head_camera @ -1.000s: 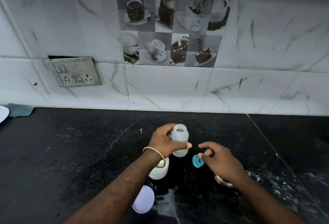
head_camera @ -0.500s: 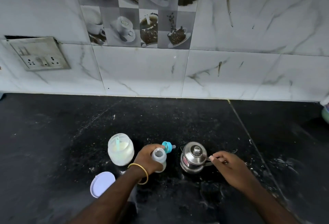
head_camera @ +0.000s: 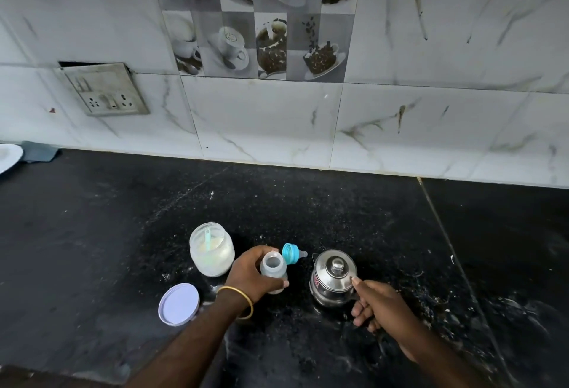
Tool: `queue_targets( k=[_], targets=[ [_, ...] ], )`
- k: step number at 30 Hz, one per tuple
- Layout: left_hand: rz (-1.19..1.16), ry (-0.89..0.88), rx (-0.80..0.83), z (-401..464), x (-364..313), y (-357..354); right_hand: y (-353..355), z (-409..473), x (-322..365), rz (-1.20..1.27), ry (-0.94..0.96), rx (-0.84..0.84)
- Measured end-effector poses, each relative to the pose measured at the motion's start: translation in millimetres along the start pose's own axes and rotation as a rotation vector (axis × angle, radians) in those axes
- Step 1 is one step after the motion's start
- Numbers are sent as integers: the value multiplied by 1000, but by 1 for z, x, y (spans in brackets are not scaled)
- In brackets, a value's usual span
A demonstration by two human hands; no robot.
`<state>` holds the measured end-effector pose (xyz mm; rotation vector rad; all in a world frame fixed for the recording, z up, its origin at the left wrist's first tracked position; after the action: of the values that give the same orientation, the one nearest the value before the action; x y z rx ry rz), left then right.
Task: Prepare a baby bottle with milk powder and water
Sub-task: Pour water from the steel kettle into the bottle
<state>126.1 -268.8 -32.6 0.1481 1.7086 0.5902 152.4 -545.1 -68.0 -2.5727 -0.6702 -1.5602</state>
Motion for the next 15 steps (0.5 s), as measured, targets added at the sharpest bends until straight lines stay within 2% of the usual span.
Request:
queue_targets(
  k=[15],
  targets=[
    [-8, -63, 158, 16, 10, -14, -13, -14, -3, 42, 18, -83]
  ],
)
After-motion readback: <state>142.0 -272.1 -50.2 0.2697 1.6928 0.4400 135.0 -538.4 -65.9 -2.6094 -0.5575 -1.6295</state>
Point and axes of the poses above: each hand's wrist, its own z-axis towards the middle knuckle, its own y-axis out of the back of the hand, x = y × z, the point moved 10 cm from there along z, towards the middle knuckle, and after that the axes turned 2 degrees about z, right-handed, at the moved point
